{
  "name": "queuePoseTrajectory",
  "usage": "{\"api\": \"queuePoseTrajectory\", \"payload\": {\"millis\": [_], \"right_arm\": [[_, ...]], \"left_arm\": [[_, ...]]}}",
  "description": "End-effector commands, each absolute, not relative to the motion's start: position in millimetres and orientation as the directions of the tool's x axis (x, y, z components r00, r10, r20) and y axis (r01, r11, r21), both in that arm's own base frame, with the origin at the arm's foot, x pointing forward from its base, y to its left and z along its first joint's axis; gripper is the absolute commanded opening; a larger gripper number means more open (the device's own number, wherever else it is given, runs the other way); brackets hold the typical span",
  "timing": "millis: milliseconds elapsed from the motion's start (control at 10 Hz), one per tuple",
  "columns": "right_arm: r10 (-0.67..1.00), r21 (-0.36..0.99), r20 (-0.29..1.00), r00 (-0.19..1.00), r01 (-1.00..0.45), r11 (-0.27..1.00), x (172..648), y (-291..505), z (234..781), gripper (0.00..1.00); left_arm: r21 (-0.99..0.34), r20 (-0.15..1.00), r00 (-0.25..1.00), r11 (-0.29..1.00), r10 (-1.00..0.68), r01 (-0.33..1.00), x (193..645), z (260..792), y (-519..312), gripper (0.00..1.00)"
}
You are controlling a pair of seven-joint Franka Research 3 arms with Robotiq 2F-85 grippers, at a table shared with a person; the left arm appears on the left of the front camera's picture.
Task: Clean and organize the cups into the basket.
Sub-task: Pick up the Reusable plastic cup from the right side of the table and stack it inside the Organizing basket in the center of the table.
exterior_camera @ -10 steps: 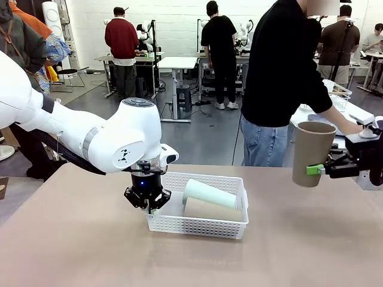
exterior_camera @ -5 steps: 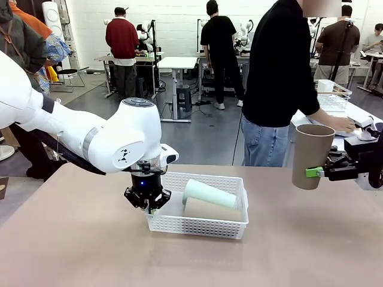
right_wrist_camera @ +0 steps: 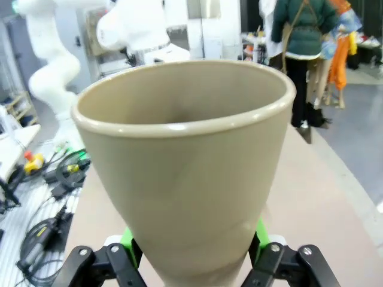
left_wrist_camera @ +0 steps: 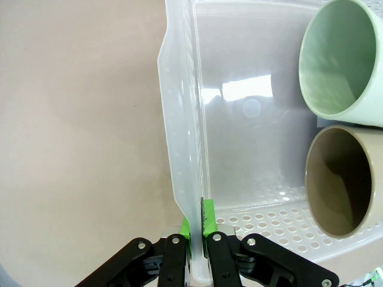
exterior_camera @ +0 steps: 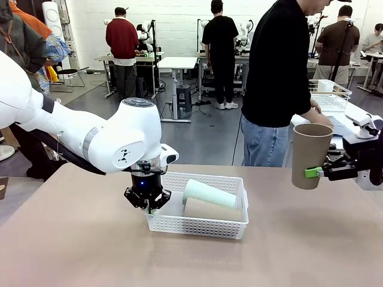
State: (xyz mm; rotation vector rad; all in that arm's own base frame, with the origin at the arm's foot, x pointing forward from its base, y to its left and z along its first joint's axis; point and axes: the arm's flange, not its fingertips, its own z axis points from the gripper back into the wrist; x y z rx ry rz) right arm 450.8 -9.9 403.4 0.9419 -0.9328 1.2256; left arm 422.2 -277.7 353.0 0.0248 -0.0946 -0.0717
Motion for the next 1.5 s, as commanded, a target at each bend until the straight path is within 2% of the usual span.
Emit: {"api": "queuePoseTrajectory", "payload": {"millis": [0, 300, 600, 800, 1000, 1100, 1400], "right_arm": [[0.496, 0.031, 0.868, 0.025, -0.999, -0.004, 457, 35, 445, 0.81], [0.738, 0.101, 0.671, -0.067, -0.978, -0.181, 479, 127, 511, 0.81], [0.902, 0.3, 0.431, -0.027, -0.938, -0.172, 494, 207, 544, 0.81], [0.966, 0.386, 0.256, -0.018, -0.915, -0.119, 503, 246, 540, 0.81], [0.983, 0.422, 0.184, -0.024, -0.901, -0.102, 509, 267, 522, 0.81], [0.983, 0.418, 0.178, -0.033, -0.902, -0.106, 510, 273, 510, 0.81], [0.989, 0.287, 0.125, -0.083, -0.951, -0.116, 507, 289, 459, 0.81]], "left_arm": [[0.031, 0.1, 0.991, 0.996, -0.087, 0.085, 421, 353, -276, 0.0], [0.031, 0.1, 0.991, 0.996, -0.087, 0.085, 421, 353, -276, 0.0], [0.031, 0.1, 0.991, 0.996, -0.087, 0.085, 421, 353, -276, 0.0], [0.031, 0.1, 0.991, 0.996, -0.087, 0.085, 421, 353, -276, 0.0], [0.031, 0.1, 0.991, 0.996, -0.087, 0.085, 421, 353, -276, 0.0], [0.031, 0.1, 0.991, 0.996, -0.087, 0.085, 421, 353, -276, 0.0], [0.031, 0.1, 0.991, 0.996, -0.087, 0.085, 421, 353, -276, 0.0]]}}
